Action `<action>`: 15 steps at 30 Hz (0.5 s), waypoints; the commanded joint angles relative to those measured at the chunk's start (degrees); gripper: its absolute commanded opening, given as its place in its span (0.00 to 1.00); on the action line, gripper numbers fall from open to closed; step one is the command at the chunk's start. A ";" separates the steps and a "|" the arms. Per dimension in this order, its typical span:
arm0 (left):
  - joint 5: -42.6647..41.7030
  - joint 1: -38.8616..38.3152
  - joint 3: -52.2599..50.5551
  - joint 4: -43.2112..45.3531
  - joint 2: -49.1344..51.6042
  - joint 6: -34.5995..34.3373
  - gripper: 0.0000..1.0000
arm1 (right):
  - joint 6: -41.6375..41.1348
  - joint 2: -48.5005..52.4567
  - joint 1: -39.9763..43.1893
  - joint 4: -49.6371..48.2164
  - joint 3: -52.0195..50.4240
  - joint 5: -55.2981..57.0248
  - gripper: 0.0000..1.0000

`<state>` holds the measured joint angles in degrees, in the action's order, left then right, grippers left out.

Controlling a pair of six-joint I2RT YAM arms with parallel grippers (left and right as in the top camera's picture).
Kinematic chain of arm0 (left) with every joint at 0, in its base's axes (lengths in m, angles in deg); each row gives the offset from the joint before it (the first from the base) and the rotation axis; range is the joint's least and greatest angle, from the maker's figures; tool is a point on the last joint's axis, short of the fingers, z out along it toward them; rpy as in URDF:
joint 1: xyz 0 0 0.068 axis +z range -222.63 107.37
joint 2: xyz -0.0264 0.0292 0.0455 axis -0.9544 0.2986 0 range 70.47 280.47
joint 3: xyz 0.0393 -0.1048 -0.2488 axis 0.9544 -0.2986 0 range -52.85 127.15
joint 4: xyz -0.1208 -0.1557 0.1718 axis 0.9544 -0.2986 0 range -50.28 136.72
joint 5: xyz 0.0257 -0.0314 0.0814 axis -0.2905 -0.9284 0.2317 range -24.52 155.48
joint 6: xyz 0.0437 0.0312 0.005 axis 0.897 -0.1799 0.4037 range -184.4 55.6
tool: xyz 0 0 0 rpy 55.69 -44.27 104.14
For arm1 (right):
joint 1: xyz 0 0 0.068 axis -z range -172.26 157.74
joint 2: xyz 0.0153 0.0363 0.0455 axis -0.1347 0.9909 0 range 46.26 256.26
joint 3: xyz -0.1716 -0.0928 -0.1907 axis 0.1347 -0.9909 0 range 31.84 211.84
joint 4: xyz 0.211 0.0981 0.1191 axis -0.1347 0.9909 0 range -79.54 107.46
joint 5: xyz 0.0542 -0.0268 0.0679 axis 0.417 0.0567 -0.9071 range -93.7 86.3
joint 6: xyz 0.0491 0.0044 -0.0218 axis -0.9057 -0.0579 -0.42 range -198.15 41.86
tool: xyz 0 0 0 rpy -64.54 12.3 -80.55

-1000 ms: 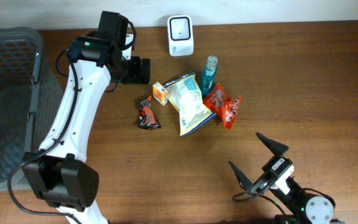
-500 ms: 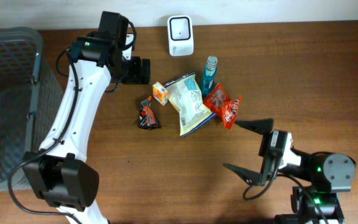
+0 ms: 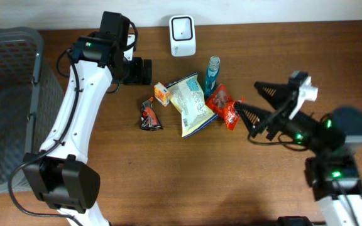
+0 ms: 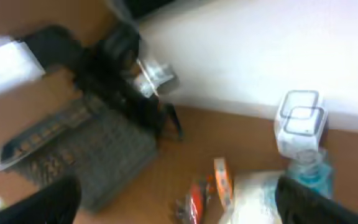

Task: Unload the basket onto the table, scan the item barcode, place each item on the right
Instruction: 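Reach the right gripper to the teal mouthwash bottle and grasp it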

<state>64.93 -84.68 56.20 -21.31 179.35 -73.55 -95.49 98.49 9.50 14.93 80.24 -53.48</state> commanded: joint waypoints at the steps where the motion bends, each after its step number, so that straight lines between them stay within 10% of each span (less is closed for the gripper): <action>1: 0.57 0.15 -0.15 0.02 0.09 0.92 0.99 | 9.90 3.28 -0.26 17.09 14.67 12.02 0.98; 5: 0.57 0.15 -0.15 0.00 0.09 0.92 0.99 | 10.03 7.30 -0.26 39.93 28.20 19.52 0.98; 15: 0.55 0.15 -0.15 0.02 0.09 0.92 0.99 | 1.81 16.37 -0.85 41.94 28.33 3.93 0.98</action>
<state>64.95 -84.68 56.20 -21.34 179.35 -73.55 -90.96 110.62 9.46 56.59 107.65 -48.83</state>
